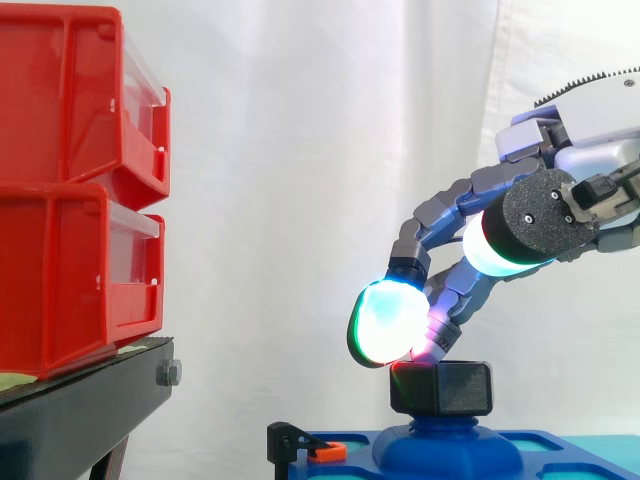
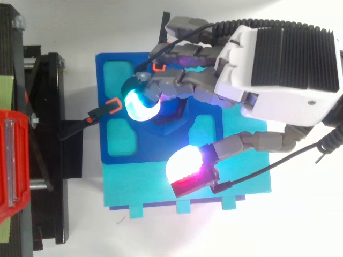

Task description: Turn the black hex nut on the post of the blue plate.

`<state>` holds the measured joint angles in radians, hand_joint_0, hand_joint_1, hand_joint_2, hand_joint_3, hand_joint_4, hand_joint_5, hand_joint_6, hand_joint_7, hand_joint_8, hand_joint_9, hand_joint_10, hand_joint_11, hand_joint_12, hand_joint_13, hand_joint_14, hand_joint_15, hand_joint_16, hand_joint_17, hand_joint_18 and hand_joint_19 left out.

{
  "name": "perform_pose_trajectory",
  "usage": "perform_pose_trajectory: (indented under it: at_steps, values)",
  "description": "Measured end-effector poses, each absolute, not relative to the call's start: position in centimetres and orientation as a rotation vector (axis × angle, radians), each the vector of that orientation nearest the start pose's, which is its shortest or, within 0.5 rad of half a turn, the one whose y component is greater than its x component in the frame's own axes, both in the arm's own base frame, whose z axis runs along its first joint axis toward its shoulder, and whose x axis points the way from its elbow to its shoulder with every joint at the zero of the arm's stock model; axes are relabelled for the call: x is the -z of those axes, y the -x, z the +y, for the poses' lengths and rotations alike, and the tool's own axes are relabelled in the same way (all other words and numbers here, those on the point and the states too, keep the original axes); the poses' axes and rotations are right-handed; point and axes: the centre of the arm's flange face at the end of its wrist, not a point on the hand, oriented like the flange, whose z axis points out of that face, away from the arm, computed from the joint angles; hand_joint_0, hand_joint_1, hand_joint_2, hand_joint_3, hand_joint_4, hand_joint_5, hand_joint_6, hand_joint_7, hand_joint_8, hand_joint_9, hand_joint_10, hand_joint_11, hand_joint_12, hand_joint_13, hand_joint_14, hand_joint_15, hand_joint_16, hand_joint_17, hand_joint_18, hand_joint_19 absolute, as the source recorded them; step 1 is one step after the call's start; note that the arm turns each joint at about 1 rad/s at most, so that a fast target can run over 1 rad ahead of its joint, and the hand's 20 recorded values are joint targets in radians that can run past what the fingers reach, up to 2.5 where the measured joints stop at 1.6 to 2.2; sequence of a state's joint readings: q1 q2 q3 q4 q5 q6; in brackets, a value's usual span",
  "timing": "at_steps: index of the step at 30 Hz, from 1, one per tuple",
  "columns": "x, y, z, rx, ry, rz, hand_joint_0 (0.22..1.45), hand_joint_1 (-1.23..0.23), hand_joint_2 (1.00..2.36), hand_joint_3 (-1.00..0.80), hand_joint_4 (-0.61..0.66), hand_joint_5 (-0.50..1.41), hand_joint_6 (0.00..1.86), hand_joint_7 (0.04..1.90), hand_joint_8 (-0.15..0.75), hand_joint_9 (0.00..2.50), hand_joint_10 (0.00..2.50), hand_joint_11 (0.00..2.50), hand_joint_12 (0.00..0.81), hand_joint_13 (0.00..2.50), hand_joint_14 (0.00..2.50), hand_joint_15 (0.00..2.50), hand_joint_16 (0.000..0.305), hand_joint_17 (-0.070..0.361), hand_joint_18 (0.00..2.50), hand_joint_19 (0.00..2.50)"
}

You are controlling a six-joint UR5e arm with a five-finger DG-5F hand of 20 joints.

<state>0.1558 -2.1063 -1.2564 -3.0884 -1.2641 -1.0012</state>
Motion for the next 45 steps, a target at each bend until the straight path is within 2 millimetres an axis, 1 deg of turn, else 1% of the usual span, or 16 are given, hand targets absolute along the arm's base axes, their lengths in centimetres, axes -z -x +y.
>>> perform_pose_trajectory:
  at_steps: [17,25,34,45]
  values:
    - [-33.8,-70.0,-6.1,-0.259,-0.555,1.604,0.51,-0.48,1.0,-0.5,0.24,-0.17,0.5,0.76,0.305,0.69,0.0,0.02,0.379,0.34,0.0,0.0,0.05,0.114,0.0,0.09]
    - [-31.6,-71.2,-6.7,-0.237,-0.556,1.646,0.51,-0.48,1.0,-0.5,0.24,-0.17,0.5,0.76,0.304,0.69,0.0,0.01,0.379,0.34,0.0,0.0,0.051,0.114,0.0,0.09]
    - [-31.5,-71.3,-7.0,-0.202,-0.521,1.667,0.51,-0.48,1.0,-0.5,0.24,-0.17,0.5,0.76,0.307,0.69,0.0,0.02,0.378,0.34,0.0,0.01,0.051,0.114,0.0,0.09]
    - [-31.5,-71.3,-7.1,-0.199,-0.52,1.671,0.51,-0.48,1.0,-0.5,0.24,-0.17,0.5,0.76,0.31,0.7,0.0,0.03,0.381,0.35,0.0,0.01,0.051,0.115,0.0,0.1]
